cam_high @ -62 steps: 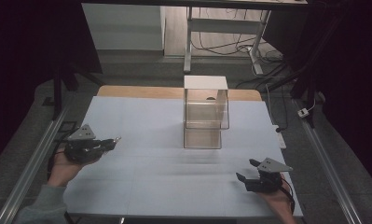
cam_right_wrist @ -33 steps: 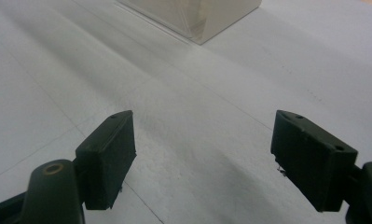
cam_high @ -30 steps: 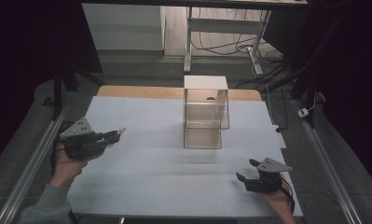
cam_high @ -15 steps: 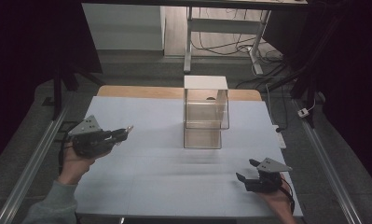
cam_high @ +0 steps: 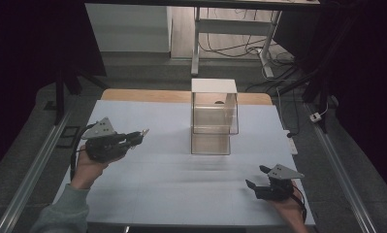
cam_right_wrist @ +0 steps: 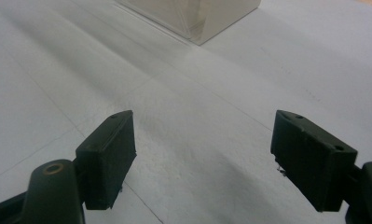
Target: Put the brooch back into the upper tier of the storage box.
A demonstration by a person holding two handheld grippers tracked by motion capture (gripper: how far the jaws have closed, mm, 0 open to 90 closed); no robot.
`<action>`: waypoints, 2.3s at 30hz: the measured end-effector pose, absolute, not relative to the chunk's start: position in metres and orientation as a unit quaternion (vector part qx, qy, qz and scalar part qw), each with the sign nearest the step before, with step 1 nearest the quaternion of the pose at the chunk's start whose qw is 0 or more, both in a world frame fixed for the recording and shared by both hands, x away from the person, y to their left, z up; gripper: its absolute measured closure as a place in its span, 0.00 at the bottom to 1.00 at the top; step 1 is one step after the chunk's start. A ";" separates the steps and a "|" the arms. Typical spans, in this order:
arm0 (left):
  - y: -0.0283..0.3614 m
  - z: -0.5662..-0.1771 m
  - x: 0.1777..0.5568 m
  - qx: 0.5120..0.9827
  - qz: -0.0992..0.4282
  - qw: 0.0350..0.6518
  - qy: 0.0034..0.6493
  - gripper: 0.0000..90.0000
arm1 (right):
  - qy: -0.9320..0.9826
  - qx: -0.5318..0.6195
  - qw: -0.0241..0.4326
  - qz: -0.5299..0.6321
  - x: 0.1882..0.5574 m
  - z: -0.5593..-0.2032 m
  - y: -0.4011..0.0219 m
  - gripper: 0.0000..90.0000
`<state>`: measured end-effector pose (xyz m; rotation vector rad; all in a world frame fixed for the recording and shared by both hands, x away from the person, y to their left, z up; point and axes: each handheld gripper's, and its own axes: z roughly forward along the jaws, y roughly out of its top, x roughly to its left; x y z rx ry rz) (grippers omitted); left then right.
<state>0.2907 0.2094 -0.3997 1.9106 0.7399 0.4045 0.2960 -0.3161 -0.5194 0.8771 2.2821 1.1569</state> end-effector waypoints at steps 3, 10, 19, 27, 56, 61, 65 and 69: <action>0.205 -0.399 0.292 0.791 0.165 0.505 0.304 0.88 | 0.825 0.317 0.217 0.415 0.296 -0.520 -0.316 0.24; 0.192 -0.397 0.295 0.794 0.161 0.509 0.292 0.88 | 0.824 0.317 0.218 0.416 0.296 -0.519 -0.316 0.24; 0.186 -0.394 0.298 0.794 0.163 0.511 0.286 0.88 | 0.824 0.317 0.216 0.418 0.296 -0.519 -0.316 0.24; 0.177 -0.389 0.305 0.788 0.162 0.521 0.285 0.88 | 0.823 0.316 0.216 0.420 0.295 -0.519 -0.317 0.24; 0.137 -0.368 0.330 0.782 0.147 0.543 0.269 0.88 | 0.820 0.317 0.218 0.424 0.295 -0.519 -0.316 0.24; 0.131 -0.365 0.333 0.781 0.147 0.545 0.266 0.88 | 0.819 0.318 0.219 0.425 0.295 -0.519 -0.317 0.24; 0.125 -0.362 0.335 0.782 0.146 0.546 0.264 0.88 | 0.820 0.316 0.218 0.425 0.295 -0.519 -0.316 0.24; 0.120 -0.359 0.338 0.782 0.143 0.548 0.259 0.88 | 0.819 0.317 0.218 0.426 0.295 -0.519 -0.317 0.24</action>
